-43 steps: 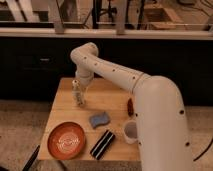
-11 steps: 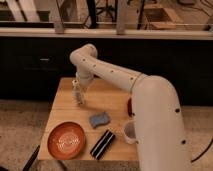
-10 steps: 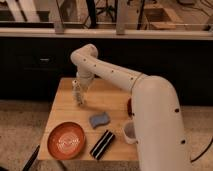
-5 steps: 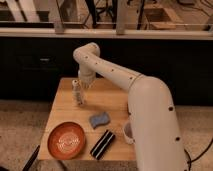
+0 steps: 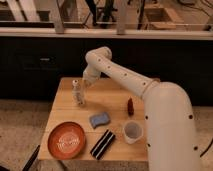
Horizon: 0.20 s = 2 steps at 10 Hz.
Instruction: Knock the bottle over
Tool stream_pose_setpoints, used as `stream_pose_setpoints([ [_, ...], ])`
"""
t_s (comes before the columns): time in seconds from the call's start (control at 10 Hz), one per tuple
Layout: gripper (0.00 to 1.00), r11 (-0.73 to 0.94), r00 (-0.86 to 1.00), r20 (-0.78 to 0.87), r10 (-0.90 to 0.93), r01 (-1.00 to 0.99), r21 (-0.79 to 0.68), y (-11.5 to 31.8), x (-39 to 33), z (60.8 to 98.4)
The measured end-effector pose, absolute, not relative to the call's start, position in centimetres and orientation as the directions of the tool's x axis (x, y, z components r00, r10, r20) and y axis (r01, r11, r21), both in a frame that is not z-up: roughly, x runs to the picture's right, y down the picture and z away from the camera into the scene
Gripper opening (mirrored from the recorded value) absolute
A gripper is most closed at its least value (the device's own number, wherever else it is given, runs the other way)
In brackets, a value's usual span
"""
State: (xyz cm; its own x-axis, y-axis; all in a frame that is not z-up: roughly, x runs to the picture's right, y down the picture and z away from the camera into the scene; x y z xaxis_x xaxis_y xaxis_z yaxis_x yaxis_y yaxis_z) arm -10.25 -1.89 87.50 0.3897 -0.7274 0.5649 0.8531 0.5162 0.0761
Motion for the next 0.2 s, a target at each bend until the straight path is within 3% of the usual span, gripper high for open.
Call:
stream_pose_setpoints([
  [0.2,0.04,0.554,0.407,0.521,-0.75,0.817,0.159,-2.85,-9.76,88.45],
])
